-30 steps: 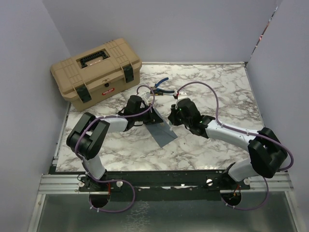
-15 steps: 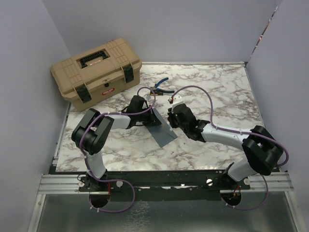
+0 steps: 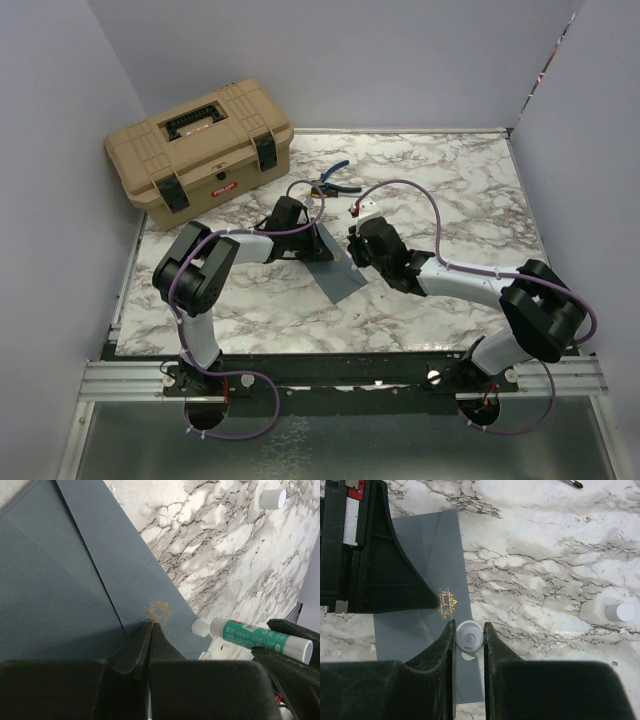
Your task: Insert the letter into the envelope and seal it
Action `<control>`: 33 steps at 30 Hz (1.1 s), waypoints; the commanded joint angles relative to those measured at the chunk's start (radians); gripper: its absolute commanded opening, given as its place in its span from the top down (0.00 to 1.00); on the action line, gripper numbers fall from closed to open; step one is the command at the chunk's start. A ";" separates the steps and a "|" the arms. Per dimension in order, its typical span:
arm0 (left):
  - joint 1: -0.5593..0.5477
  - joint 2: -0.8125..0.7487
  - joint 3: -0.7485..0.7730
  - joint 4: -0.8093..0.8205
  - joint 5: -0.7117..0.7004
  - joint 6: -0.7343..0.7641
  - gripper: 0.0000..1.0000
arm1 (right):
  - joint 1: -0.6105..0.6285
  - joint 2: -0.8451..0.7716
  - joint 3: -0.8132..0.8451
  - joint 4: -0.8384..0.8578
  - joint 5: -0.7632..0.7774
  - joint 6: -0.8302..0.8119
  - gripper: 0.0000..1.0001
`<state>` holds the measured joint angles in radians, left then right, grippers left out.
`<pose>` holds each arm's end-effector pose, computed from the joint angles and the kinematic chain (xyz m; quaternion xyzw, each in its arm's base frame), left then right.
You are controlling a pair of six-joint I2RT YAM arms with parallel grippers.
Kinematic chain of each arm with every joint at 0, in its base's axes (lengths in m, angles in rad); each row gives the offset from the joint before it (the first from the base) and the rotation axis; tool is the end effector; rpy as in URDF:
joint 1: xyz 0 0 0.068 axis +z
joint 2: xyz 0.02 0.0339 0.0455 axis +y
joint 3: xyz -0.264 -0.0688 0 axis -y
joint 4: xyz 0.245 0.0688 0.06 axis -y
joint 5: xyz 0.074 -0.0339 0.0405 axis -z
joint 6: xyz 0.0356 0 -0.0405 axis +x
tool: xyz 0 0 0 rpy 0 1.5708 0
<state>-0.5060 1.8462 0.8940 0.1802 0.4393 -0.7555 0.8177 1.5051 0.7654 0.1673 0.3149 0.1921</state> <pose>0.3065 -0.1872 0.1286 -0.0278 0.9027 -0.3859 0.1881 0.2233 0.2221 0.1977 -0.1954 0.8481 0.1082 0.4804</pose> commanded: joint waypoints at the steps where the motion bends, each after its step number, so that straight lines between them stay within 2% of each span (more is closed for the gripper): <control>1: -0.009 0.025 0.023 -0.057 -0.061 0.035 1.00 | 0.010 0.009 -0.021 0.023 -0.022 0.021 1.00; 18: -0.010 0.025 0.028 -0.079 -0.073 0.040 1.00 | 0.017 0.006 -0.055 0.065 -0.011 0.037 1.00; 26: -0.011 0.026 0.029 -0.086 -0.073 0.038 1.00 | 0.020 0.004 -0.099 0.133 -0.003 0.039 1.00; 33: -0.012 0.037 0.036 -0.094 -0.061 0.020 1.00 | 0.044 -0.024 -0.208 0.259 0.023 0.020 1.00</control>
<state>-0.5129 1.8515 0.9215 0.1368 0.4183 -0.7429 0.8402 1.4998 0.6235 0.3454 0.3054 0.2188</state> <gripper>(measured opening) 0.002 0.184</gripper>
